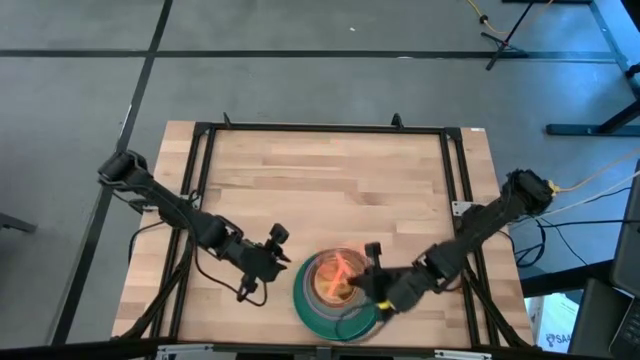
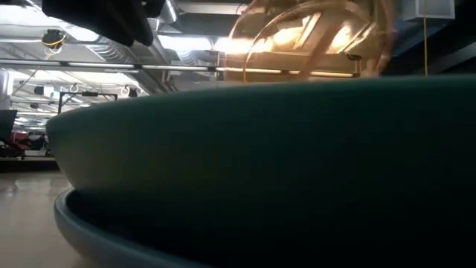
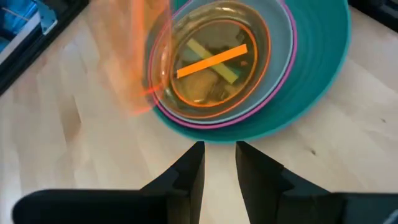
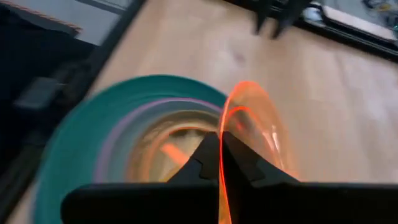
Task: Stack plastic plates
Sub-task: Stack the orange plate on top of the orange plate
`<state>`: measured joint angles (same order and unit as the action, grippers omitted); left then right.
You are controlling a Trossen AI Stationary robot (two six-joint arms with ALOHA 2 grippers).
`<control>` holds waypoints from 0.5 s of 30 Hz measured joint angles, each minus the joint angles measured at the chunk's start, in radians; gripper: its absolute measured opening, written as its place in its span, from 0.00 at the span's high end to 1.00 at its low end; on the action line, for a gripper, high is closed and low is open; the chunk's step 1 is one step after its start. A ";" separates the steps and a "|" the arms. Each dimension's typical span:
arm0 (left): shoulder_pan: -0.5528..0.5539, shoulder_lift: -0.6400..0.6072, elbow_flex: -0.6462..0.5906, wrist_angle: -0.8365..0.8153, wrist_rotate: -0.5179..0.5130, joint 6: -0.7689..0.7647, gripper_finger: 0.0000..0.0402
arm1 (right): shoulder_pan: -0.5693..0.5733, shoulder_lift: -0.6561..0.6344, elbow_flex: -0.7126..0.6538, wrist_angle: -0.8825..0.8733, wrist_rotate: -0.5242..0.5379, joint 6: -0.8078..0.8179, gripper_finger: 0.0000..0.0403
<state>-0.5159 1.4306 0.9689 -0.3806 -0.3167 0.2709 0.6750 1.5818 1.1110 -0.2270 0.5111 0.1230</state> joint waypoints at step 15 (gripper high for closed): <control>0.006 -0.025 -0.039 0.031 -0.006 -0.009 0.79 | 0.016 0.157 0.001 0.184 -0.164 0.039 1.00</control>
<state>-0.5095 1.4052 0.9302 -0.3495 -0.3229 0.2615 0.6910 1.7386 1.1123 -0.0428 0.3470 0.1622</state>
